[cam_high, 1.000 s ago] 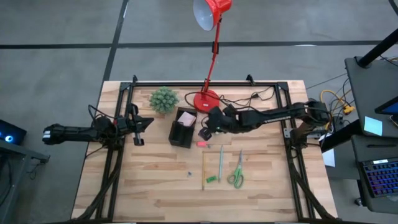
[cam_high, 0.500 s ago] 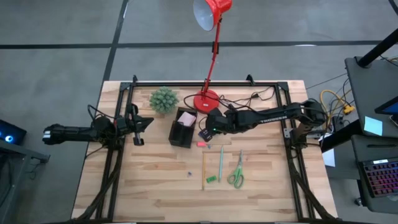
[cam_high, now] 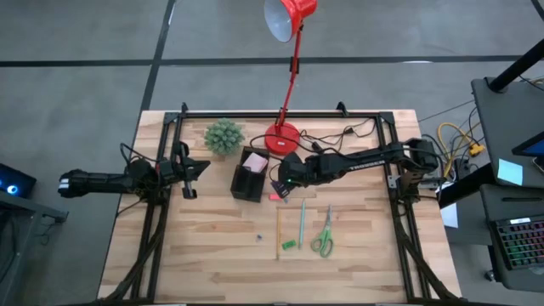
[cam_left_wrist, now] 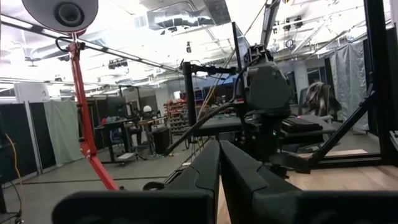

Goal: Pick and place office supplies into organizer
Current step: Put the green sticky notes in the black desk organizer

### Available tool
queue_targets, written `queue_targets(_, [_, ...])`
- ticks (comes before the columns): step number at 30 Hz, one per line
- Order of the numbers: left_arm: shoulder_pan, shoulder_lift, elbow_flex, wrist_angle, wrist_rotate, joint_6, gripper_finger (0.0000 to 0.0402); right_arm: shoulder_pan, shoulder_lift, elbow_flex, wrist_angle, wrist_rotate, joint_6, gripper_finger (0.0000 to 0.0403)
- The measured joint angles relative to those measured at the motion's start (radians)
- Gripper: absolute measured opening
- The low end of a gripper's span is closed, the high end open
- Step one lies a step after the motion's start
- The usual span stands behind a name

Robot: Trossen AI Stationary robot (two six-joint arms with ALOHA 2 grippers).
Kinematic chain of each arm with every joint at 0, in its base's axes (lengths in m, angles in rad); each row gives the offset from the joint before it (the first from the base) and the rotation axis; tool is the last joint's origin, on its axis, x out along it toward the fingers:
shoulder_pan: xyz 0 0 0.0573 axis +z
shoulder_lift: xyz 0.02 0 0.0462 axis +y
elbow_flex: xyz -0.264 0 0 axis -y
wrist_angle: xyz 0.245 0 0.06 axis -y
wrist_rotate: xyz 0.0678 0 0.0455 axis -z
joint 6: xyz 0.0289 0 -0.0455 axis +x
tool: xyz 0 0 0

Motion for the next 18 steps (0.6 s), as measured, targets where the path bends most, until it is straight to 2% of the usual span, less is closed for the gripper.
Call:
queue_targets(7, [0.0,0.004,0.0,0.0,0.0,0.0,0.0,-0.001,0.049,-0.001,-0.002,0.001,-0.042,0.0144])
queue_targets(18, [0.0,0.008,0.0,-0.002,0.0,0.0,0.0,-0.009,0.131,0.003,-0.001,0.046,-0.042,0.0152])
